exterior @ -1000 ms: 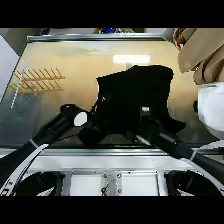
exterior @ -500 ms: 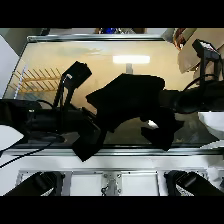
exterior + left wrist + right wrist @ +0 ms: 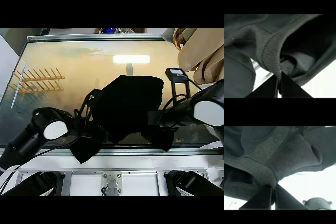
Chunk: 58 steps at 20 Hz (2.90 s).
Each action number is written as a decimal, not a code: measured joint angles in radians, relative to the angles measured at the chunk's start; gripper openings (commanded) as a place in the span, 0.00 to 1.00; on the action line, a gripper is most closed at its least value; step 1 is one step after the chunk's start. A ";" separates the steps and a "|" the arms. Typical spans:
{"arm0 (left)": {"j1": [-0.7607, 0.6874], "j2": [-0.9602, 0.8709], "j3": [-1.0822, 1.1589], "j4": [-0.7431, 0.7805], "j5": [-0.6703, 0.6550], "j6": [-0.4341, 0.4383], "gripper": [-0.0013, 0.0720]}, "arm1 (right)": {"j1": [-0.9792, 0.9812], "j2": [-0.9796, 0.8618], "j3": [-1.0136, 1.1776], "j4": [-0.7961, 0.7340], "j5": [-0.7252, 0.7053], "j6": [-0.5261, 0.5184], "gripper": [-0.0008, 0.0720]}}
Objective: Fold the clothes and pants, and hang the long-sleeved shirts on hangers.
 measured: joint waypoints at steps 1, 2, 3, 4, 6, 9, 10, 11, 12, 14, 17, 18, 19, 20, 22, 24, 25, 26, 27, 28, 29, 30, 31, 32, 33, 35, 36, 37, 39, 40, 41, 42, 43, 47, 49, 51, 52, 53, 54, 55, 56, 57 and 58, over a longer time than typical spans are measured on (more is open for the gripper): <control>0.000 -0.013 -0.006 0.000 0.003 0.000 0.04 | 0.004 -0.005 -0.008 -0.001 0.000 0.004 0.05; 0.000 -0.020 -0.011 -0.002 0.006 0.001 0.05 | 0.006 -0.010 -0.015 -0.002 -0.001 0.008 0.05; 0.000 -0.023 -0.014 -0.002 0.007 0.012 0.21 | 0.008 -0.013 -0.020 -0.002 -0.003 0.010 0.05; 0.002 -0.020 -0.016 -0.002 0.008 0.029 0.63 | 0.010 -0.015 -0.023 -0.003 -0.004 0.011 0.05; 0.015 0.006 -0.017 -0.003 0.010 0.055 0.82 | 0.011 -0.019 -0.027 -0.003 -0.004 0.016 0.05; 0.084 0.078 -0.018 -0.002 0.018 0.077 0.82 | 0.012 -0.021 -0.030 -0.003 -0.004 0.018 0.05; 0.121 0.105 -0.018 -0.002 0.021 0.080 0.82 | 0.012 -0.021 -0.030 -0.003 -0.004 0.018 0.05; 0.163 0.129 -0.018 -0.002 0.021 0.084 0.83 | 0.012 -0.021 -0.031 -0.003 -0.004 0.018 0.05; 0.213 0.154 -0.018 -0.002 0.020 0.093 0.83 | 0.012 -0.021 -0.031 -0.003 -0.004 0.018 0.05; 0.327 0.193 -0.018 -0.002 0.012 0.120 0.82 | 0.012 -0.021 -0.031 -0.003 -0.004 0.018 0.05; 0.518 0.218 -0.019 0.002 0.009 0.180 0.83 | 0.012 -0.021 -0.031 -0.003 -0.004 0.018 0.05; 0.589 0.216 -0.019 0.003 0.016 0.206 0.82 | 0.012 -0.021 -0.031 -0.003 -0.005 0.018 0.05; 0.653 0.209 -0.019 0.007 0.027 0.229 0.83 | 0.012 -0.021 -0.031 -0.003 -0.005 0.018 0.05; 0.721 0.194 -0.019 0.019 0.040 0.251 0.83 | 0.012 -0.021 -0.031 -0.003 -0.004 0.018 0.05; 0.829 0.150 -0.019 0.066 0.079 0.280 1.00 | 0.012 -0.021 -0.031 -0.003 -0.004 0.018 0.05; 0.913 0.083 -0.019 0.145 0.141 0.296 0.99 | 0.012 -0.021 -0.031 -0.002 -0.005 0.018 0.05; 0.946 0.044 -0.019 0.186 0.180 0.301 0.99 | 0.012 -0.021 -0.031 -0.002 -0.005 0.018 0.05; 0.974 0.002 -0.017 0.225 0.222 0.307 0.99 | 0.012 -0.021 -0.031 -0.002 -0.004 0.018 0.05; 0.998 -0.042 -0.010 0.263 0.261 0.309 0.99 | 0.012 -0.021 -0.031 -0.002 -0.005 0.018 0.05; 1.021 -0.092 0.007 0.295 0.294 0.311 0.99 | 0.012 -0.021 -0.031 -0.002 -0.005 0.018 0.05; 1.044 -0.142 0.032 0.319 0.318 0.313 0.99 | 0.012 -0.021 -0.031 -0.002 -0.004 0.018 0.05; 1.068 -0.200 0.069 0.339 0.336 0.316 0.99 | 0.012 -0.021 -0.031 -0.002 -0.004 0.018 0.05; 1.091 -0.255 0.108 0.354 0.348 0.316 0.99 | 0.012 -0.021 -0.031 -0.002 -0.005 0.018 0.05; 1.115 -0.313 0.154 0.366 0.358 0.316 0.99 | 0.012 -0.021 -0.031 -0.002 -0.004 0.018 0.05; 1.137 -0.372 0.204 0.375 0.366 0.316 0.99 | 0.012 -0.021 -0.031 -0.002 -0.004 0.018 0.05; 1.175 -0.481 0.301 0.386 0.375 0.317 0.99 | 0.012 -0.021 -0.031 -0.002 -0.004 0.018 0.05; 1.190 -0.530 0.346 0.389 0.382 0.317 0.99 | 0.012 -0.021 -0.031 -0.002 -0.004 0.018 0.05; 1.204 -0.576 0.389 0.392 0.388 0.319 0.99 | 0.012 -0.021 -0.031 -0.002 -0.004 0.018 0.05; 1.225 -0.675 0.476 0.396 0.396 0.319 0.99 | 0.012 -0.021 -0.031 -0.002 -0.004 0.018 0.05; 1.233 -0.721 0.517 0.397 0.395 0.319 0.99 | 0.012 -0.021 -0.031 -0.002 -0.005 0.018 0.05; 1.239 -0.766 0.561 0.405 0.394 0.319 0.99 | 0.012 -0.021 -0.031 -0.002 -0.005 0.018 0.05; 1.241 -0.806 0.599 0.416 0.384 0.319 0.99 | 0.012 -0.021 -0.031 -0.002 -0.004 0.018 0.05; 1.243 -0.851 0.640 0.432 0.369 0.319 0.99 | 0.012 -0.021 -0.031 -0.002 -0.005 0.018 0.05; 1.243 -1.000 0.788 0.511 0.291 0.328 0.99 | 0.012 -0.021 -0.031 -0.002 -0.005 0.018 0.05; 1.244 -1.063 0.846 0.543 0.256 0.346 0.99 | 0.012 -0.021 -0.031 -0.002 -0.005 0.018 0.05; 1.247 -1.108 0.883 0.561 0.237 0.359 0.99 | 0.012 -0.021 -0.031 -0.002 -0.004 0.018 0.05; 1.249 -1.125 0.893 0.572 0.234 0.365 0.99 | 0.012 -0.021 -0.031 -0.002 -0.004 0.018 0.05; 1.250 -1.140 0.901 0.587 0.234 0.368 0.99 | 0.012 -0.021 -0.031 -0.002 -0.004 0.018 0.05; 1.250 -1.152 0.907 0.600 0.236 0.372 0.99 | 0.012 -0.021 -0.031 -0.002 -0.004 0.018 0.05; 1.250 -1.164 0.911 0.607 0.241 0.372 0.99 | 0.012 -0.021 -0.031 -0.002 -0.004 0.018 0.05; 1.250 -1.174 0.914 0.617 0.250 0.376 0.99 | 0.012 -0.021 -0.031 -0.002 -0.005 0.018 0.05; 1.250 -1.182 0.917 0.623 0.259 0.376 0.99 | 0.012 -0.021 -0.031 -0.002 -0.005 0.018 0.05; 1.250 -1.190 0.919 0.628 0.272 0.378 0.99 | 0.012 -0.021 -0.031 -0.002 -0.004 0.018 0.05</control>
